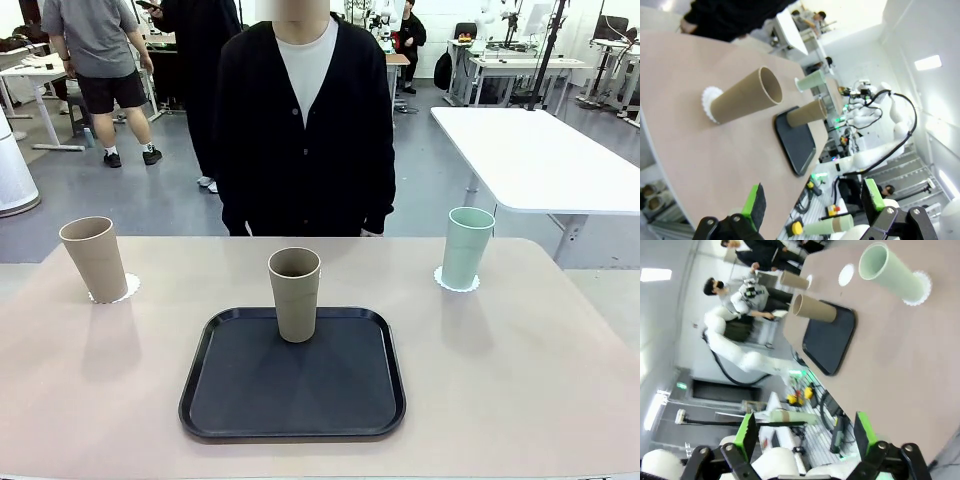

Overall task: Place coasters on the table and set cups on them.
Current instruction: Take one Reusable plastic cup from the Flat Tray and place it on a coaster set by the human.

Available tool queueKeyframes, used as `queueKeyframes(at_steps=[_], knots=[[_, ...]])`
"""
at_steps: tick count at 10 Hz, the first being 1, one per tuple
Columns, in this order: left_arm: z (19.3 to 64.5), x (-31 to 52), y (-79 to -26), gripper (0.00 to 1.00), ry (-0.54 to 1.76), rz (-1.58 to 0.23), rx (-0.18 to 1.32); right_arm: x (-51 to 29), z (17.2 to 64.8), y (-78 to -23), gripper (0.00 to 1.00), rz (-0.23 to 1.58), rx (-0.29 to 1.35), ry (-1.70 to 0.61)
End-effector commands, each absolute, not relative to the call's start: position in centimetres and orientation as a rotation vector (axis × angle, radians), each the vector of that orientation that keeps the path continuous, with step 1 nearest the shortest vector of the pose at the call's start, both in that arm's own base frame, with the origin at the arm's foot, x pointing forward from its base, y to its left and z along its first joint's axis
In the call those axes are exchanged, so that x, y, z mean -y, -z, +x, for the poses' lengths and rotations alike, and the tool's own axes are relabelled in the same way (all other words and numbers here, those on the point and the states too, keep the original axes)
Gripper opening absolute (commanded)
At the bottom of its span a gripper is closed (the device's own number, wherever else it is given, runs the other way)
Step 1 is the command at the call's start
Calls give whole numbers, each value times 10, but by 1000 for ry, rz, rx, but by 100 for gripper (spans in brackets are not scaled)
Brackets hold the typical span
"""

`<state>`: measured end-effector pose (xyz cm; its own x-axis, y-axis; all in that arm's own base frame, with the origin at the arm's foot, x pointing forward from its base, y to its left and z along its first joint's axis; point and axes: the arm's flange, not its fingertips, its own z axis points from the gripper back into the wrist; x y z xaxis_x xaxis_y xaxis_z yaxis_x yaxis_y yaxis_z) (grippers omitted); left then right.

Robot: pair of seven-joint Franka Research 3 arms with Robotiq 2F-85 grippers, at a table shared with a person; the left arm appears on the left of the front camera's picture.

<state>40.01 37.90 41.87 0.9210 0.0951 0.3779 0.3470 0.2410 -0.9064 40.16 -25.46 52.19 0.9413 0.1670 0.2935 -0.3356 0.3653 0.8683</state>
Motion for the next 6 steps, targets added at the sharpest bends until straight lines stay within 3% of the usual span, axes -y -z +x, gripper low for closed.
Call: queueKeyframes(at_steps=[1, 4, 6], knots=[[399, -381, -420, 100, 172, -1317, 393, 207, 412, -560, 100, 978, 195, -411], [399, -381, -420, 100, 172, -1317, 393, 107, 425, -597, 100, 783, 302, -595], [399, -381, -420, 100, 172, -1317, 393, 45, 428, -591, 100, 656, 320, -701]])
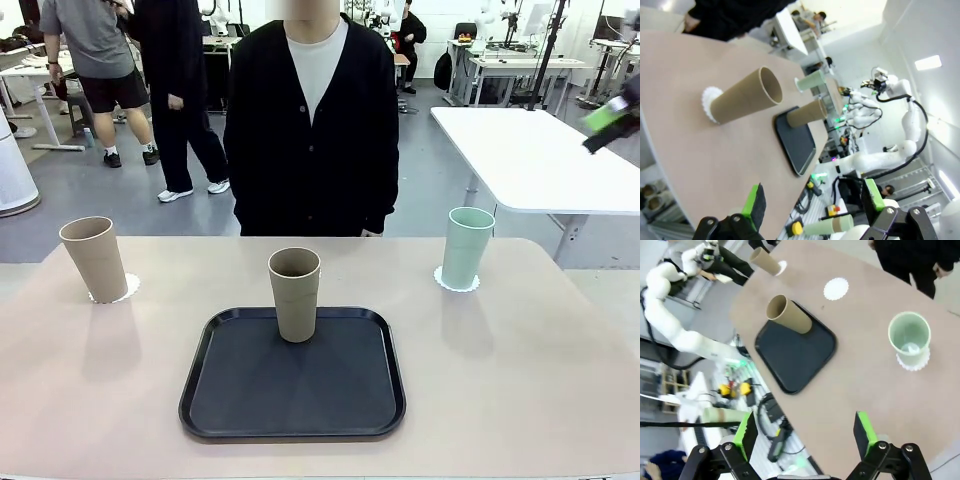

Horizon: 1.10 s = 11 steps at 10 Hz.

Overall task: Place coasters on the table and set cups on them.
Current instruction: Take one Reusable plastic cup from the Flat Tray and place it on a coaster set by the human.

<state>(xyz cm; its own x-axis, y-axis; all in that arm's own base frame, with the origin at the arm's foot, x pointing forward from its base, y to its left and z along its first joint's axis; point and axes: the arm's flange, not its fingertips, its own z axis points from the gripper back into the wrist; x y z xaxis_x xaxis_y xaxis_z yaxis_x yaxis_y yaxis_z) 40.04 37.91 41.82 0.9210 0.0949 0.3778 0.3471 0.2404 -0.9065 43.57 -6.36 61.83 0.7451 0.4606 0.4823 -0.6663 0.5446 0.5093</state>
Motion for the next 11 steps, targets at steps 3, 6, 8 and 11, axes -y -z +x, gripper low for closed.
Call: queueKeyframes(at_steps=[3, 6, 8, 11], knots=[[399, -381, -420, 100, 172, -1317, 393, -33, 432, -563, 100, 487, 389, -824], [399, -381, -420, 100, 172, -1317, 393, -71, 448, -519, 100, 492, 327, -974], [399, -381, -420, 100, 172, -1317, 393, -81, 459, -493, 100, 470, 250, -1040], [399, -381, -420, 100, 172, -1317, 393, -85, 454, -484, 100, 498, 235, -1022]])
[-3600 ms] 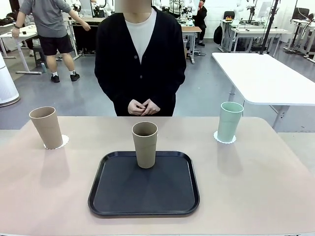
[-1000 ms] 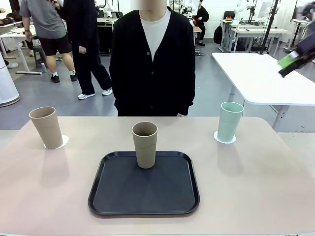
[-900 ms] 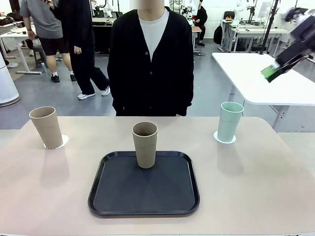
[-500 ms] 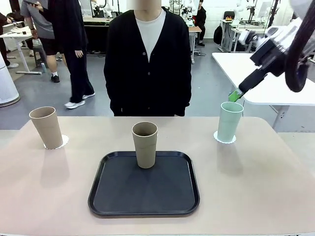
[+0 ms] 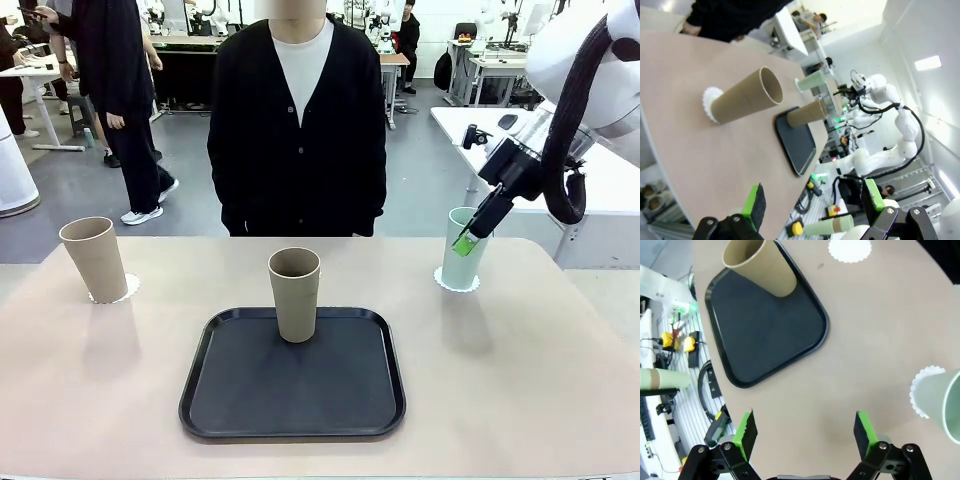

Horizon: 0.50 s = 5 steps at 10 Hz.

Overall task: Place coasters on the table and set cups on them.
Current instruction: Take one Reusable plastic cup from the Flat Tray and place it on a coaster set by the human.

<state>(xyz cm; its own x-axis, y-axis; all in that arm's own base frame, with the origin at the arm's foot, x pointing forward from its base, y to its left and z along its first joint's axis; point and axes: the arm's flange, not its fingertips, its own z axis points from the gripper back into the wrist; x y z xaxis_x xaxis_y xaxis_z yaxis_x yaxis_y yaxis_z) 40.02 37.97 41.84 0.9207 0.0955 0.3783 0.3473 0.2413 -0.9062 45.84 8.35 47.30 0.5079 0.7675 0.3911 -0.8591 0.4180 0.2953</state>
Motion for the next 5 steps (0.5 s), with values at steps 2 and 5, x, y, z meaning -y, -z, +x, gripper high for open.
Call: queueKeyframes(at_steps=[2, 5], knots=[[399, -381, -420, 100, 172, -1317, 393, -85, 454, -484, 100, 498, 235, -1022], [399, -381, -420, 100, 172, -1317, 393, -85, 454, -484, 100, 498, 235, -1022]])
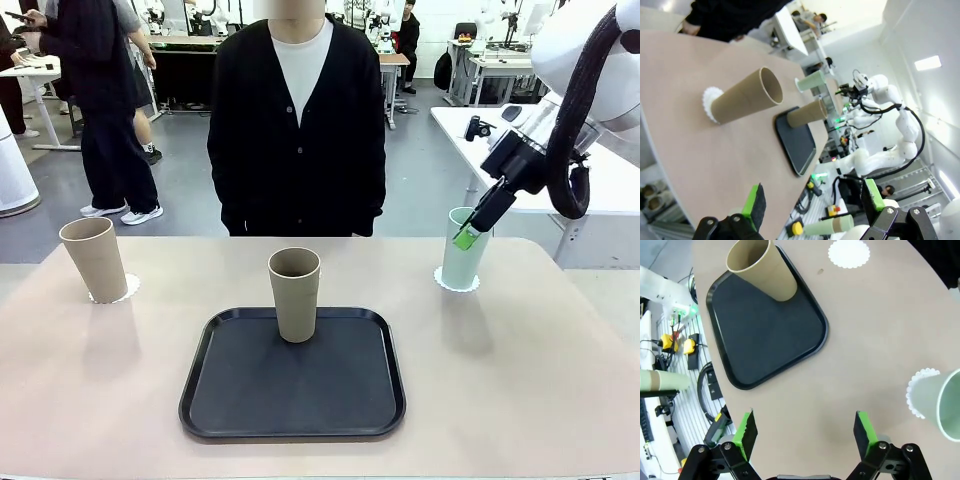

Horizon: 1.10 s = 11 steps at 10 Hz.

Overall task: Place coasters on the table and set cups on them.
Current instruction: Take one Reusable plastic cup from the Flat Tray and place it on a coaster set by the human.

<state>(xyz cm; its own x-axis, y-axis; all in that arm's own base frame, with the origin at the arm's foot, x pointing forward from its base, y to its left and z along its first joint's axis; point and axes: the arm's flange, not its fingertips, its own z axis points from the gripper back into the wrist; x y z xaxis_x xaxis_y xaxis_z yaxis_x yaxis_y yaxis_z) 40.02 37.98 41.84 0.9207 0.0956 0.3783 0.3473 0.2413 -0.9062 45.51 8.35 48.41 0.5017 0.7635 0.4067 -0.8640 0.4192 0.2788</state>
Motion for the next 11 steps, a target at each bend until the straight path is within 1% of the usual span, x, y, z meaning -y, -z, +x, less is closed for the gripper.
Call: queueKeyframes(at_steps=[1, 2, 3, 4, 5, 7, 9, 11], knots=[[399, -381, -420, 100, 172, -1317, 393, -83, 455, -484, 100, 488, 231, -1031], [399, -381, -420, 100, 172, -1317, 393, -85, 457, -482, 100, 460, 410, -1229], [399, -381, -420, 100, 172, -1317, 393, -94, 467, -475, 100, 430, 511, -1370], [399, -381, -420, 100, 172, -1317, 393, -107, 482, -468, 100, 416, 599, -1464], [399, -381, -420, 100, 172, -1317, 393, -122, 499, -459, 100, 415, 674, -1531], [399, -381, -420, 100, 172, -1317, 393, -146, 519, -441, 100, 494, 816, -1509], [399, -381, -420, 100, 172, -1317, 393, -165, 523, -430, 100, 693, 878, -1512], [399, -381, -420, 100, 172, -1317, 393, -178, 506, -427, 100, 800, 842, -1543]])
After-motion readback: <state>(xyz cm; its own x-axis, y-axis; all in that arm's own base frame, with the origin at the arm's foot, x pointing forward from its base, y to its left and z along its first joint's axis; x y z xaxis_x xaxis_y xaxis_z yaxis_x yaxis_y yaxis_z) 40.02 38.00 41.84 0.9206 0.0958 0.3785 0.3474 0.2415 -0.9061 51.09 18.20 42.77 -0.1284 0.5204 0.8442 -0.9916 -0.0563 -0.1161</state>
